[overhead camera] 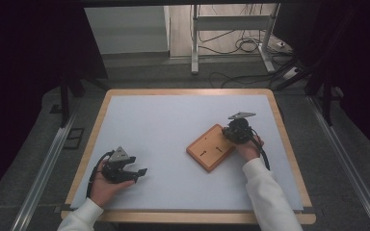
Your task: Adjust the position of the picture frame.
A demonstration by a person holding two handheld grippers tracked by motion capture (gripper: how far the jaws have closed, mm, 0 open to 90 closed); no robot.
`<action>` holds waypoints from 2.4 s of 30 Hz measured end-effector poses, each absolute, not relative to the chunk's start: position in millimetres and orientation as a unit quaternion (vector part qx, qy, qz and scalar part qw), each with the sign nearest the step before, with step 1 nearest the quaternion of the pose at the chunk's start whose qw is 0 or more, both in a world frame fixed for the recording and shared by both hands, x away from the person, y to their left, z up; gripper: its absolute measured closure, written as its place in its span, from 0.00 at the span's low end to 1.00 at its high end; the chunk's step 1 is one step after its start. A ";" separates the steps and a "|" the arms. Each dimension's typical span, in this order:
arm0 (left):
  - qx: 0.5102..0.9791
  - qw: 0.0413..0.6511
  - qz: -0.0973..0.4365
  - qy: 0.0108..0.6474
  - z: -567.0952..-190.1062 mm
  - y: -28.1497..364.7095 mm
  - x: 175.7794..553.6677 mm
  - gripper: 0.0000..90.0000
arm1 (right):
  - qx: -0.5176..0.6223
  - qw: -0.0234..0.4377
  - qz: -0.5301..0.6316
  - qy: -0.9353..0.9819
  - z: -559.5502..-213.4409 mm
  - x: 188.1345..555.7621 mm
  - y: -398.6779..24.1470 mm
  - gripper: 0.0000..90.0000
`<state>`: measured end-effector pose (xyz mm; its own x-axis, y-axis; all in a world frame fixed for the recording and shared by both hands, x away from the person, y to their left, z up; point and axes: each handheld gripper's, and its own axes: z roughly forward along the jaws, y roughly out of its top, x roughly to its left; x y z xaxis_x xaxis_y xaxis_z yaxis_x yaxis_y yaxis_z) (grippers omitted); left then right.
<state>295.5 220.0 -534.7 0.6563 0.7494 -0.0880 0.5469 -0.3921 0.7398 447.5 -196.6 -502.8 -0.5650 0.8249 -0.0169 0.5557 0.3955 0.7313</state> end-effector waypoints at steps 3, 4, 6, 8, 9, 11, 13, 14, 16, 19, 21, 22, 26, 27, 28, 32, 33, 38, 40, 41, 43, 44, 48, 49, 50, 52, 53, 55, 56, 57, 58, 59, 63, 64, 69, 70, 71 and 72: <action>0.824 0.387 0.129 0.394 -535.1 220.3 295.5 0.33 | 0.424 0.192 0.351 0.813 -503.2 447.8 -196.7 0.92; 0.823 0.388 0.130 0.394 -535.1 220.9 295.7 0.33 | 0.424 0.190 0.354 0.812 -503.4 448.0 -197.3 0.93; 0.822 0.389 0.129 0.395 -535.0 221.3 295.7 0.33 | 0.424 0.186 0.361 0.810 -503.9 448.4 -199.2 0.93; 0.822 0.388 0.130 0.395 -535.0 221.7 295.9 0.33 | 0.429 0.176 0.374 0.803 -504.7 448.6 -201.7 0.93; 0.822 0.388 0.130 0.395 -535.0 221.8 295.9 0.33 | 0.430 0.174 0.378 0.801 -505.1 448.4 -202.4 0.93; 0.823 0.388 0.130 0.395 -534.9 221.9 295.9 0.33 | 0.430 0.173 0.381 0.800 -505.3 448.2 -203.0 0.93; 0.822 0.389 0.130 0.395 -534.8 222.1 295.9 0.33 | 0.422 0.173 0.393 0.798 -504.2 447.2 -203.8 0.93; 0.823 0.388 0.130 0.395 -534.9 222.2 296.0 0.33 | 0.420 0.173 0.398 0.797 -503.0 446.5 -203.5 0.93; 0.823 0.388 0.129 0.395 -535.3 222.4 296.2 0.33 | 0.414 0.172 0.407 0.796 -498.4 443.9 -201.0 0.92; 0.822 0.389 0.130 0.394 -534.9 222.7 295.9 0.33 | 0.403 0.169 0.414 0.799 -496.5 441.4 -196.9 0.92; 0.822 0.389 0.130 0.394 -534.6 223.0 295.8 0.33 | 0.400 0.166 0.416 0.800 -496.4 440.8 -195.3 0.92; 0.822 0.390 0.130 0.394 -534.4 223.2 295.7 0.33 | 0.394 0.161 0.420 0.802 -495.9 439.1 -191.6 0.92; 0.821 0.391 0.130 0.395 -534.6 224.1 296.0 0.33 | 0.383 0.158 0.420 0.807 -494.2 436.6 -185.6 0.92; 0.821 0.390 0.130 0.395 -534.6 224.6 296.2 0.33 | 0.376 0.155 0.421 0.811 -493.0 434.6 -181.2 0.92; 0.821 0.390 0.130 0.395 -534.6 224.6 296.2 0.33 | 0.376 0.155 0.421 0.811 -493.0 434.6 -181.2 0.92; 0.822 0.390 0.130 0.395 -534.7 224.9 296.3 0.33 | 0.356 0.148 0.421 0.821 -489.5 428.9 -169.7 0.92; 0.822 0.390 0.130 0.395 -534.6 224.9 296.3 0.33 | 0.356 0.148 0.421 0.821 -489.5 428.9 -169.7 0.92; 0.822 0.388 0.130 0.395 -534.8 224.7 296.4 0.33 | 0.332 0.144 0.414 0.835 -486.5 420.5 -155.6 0.92; 0.822 0.389 0.130 0.395 -534.8 224.8 296.4 0.33 | 0.319 0.140 0.410 0.843 -485.1 415.0 -147.0 0.92; 0.822 0.389 0.130 0.395 -534.8 224.9 296.4 0.33 | 0.319 0.140 0.410 0.843 -485.1 415.0 -147.0 0.92; 0.822 0.389 0.130 0.395 -534.8 225.0 296.4 0.33 | 0.310 0.140 0.409 0.847 -484.1 411.1 -140.8 0.92; 0.822 0.389 0.130 0.394 -534.8 225.0 296.3 0.33 | 0.305 0.140 0.408 0.849 -483.7 409.1 -137.6 0.92; 0.822 0.389 0.130 0.394 -534.7 224.9 296.2 0.33 | 0.285 0.140 0.403 0.858 -482.8 401.0 -124.6 0.93; 0.822 0.390 0.130 0.394 -534.7 224.8 296.1 0.33 | 0.283 0.140 0.403 0.859 -482.9 399.0 -121.2 0.92; 0.822 0.389 0.130 0.394 -534.7 224.8 296.1 0.33 | 0.277 0.141 0.401 0.861 -483.6 397.3 -117.5 0.93; 0.822 0.389 0.129 0.394 -534.7 224.5 296.0 0.33 | 0.272 0.139 0.401 0.864 -485.1 395.1 -112.8 0.93; 0.822 0.390 0.129 0.394 -534.7 224.4 296.0 0.33 | 0.268 0.136 0.398 0.867 -487.3 392.7 -107.5 0.93; 0.822 0.389 0.130 0.394 -534.8 224.2 296.0 0.33 | 0.265 0.136 0.397 0.868 -488.6 391.9 -105.3 0.93; 0.823 0.389 0.130 0.394 -534.8 224.1 295.9 0.33 | 0.262 0.137 0.394 0.870 -490.0 391.2 -103.1 0.93; 0.823 0.389 0.130 0.394 -534.8 224.1 295.9 0.33 | 0.261 0.138 0.391 0.872 -491.6 390.9 -101.4 0.93; 0.823 0.389 0.130 0.394 -534.6 224.1 295.8 0.33 | 0.260 0.140 0.388 0.873 -493.4 391.0 -100.3 0.93; 0.822 0.390 0.131 0.394 -534.7 224.1 295.8 0.33 | 0.264 0.138 0.386 0.873 -495.5 391.6 -100.0 0.93; 0.822 0.389 0.130 0.394 -534.7 224.3 296.0 0.33 | 0.273 0.129 0.384 0.872 -502.2 395.2 -102.3 0.93; 0.822 0.389 0.130 0.394 -534.8 224.2 296.0 0.33 | 0.277 0.126 0.383 0.872 -504.1 396.1 -102.7 0.93; 0.823 0.389 0.130 0.394 -534.9 224.2 296.2 0.33 | 0.279 0.122 0.388 0.870 -508.2 397.2 -103.6 0.92; 0.823 0.388 0.130 0.394 -535.0 224.2 296.3 0.33 | 0.278 0.125 0.387 0.870 -508.0 396.3 -102.9 0.92; 0.823 0.388 0.130 0.393 -534.9 224.1 296.3 0.33 | 0.275 0.128 0.385 0.872 -508.0 395.4 -102.0 0.92; 0.824 0.388 0.130 0.393 -534.9 224.0 296.1 0.33 | 0.274 0.129 0.385 0.872 -508.0 395.0 -101.4 0.92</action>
<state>296.1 224.0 -534.9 0.6573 0.7482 -0.0901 0.5460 -0.3904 0.7413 395.0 -101.4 -508.0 -0.8170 0.5765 -0.0136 0.3787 0.5542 0.7413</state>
